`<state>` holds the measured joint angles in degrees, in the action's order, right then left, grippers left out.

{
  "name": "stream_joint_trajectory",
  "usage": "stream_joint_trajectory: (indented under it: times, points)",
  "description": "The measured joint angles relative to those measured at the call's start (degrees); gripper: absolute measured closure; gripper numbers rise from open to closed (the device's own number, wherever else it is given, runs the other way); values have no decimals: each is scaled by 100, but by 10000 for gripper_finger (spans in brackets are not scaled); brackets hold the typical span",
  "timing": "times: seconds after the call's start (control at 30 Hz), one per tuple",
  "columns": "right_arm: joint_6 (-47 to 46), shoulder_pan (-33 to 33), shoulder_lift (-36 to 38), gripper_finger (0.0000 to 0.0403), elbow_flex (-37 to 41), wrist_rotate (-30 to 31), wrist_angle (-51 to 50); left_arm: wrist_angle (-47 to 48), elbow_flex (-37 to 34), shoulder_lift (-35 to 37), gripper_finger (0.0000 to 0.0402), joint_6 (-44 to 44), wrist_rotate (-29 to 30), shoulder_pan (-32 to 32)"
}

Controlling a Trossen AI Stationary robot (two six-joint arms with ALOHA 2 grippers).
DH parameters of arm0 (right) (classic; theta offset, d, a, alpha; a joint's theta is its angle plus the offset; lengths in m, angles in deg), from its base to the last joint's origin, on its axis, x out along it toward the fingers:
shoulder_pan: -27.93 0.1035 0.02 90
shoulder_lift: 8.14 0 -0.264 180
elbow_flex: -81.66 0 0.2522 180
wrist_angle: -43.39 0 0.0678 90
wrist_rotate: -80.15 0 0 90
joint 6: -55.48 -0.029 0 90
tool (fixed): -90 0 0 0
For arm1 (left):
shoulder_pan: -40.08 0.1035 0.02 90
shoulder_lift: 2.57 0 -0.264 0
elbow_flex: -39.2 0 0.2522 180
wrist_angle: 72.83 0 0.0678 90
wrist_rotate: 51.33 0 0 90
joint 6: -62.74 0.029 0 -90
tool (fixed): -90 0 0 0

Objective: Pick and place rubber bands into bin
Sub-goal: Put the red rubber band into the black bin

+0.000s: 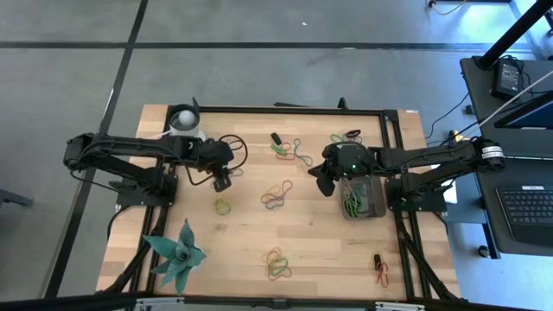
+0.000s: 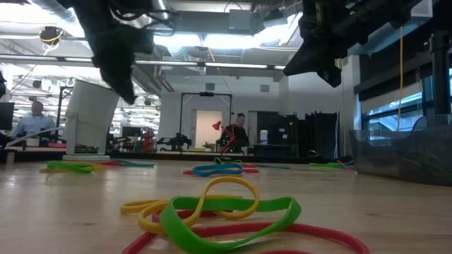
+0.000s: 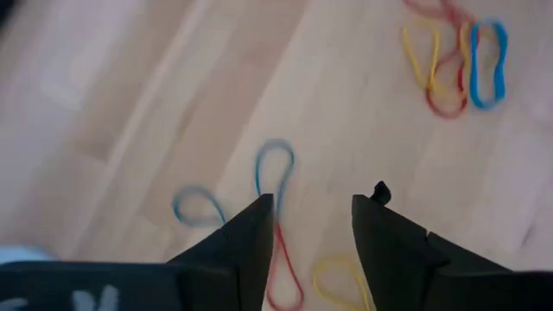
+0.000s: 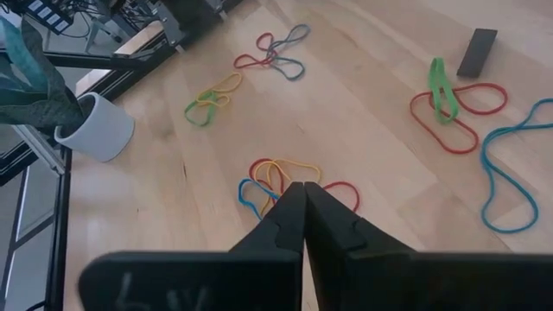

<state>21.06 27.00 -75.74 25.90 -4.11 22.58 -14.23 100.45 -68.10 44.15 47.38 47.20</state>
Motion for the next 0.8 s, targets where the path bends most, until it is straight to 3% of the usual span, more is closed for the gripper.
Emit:
stream_joint_trajectory:
  times: [0.37, 0.67, 0.8]
  points:
    - [36, -2, 1, 393, 0, 2, -11, 62, -781, -289, 252, -778, -238, -232]
    - [152, -2, 3, 393, 0, 2, -20, -993, -1349, -923, 258, -936, -96, -258]
    - [152, -2, 3, 393, 0, 2, -17, -1209, -1357, -1356, 265, -883, 245, -255]
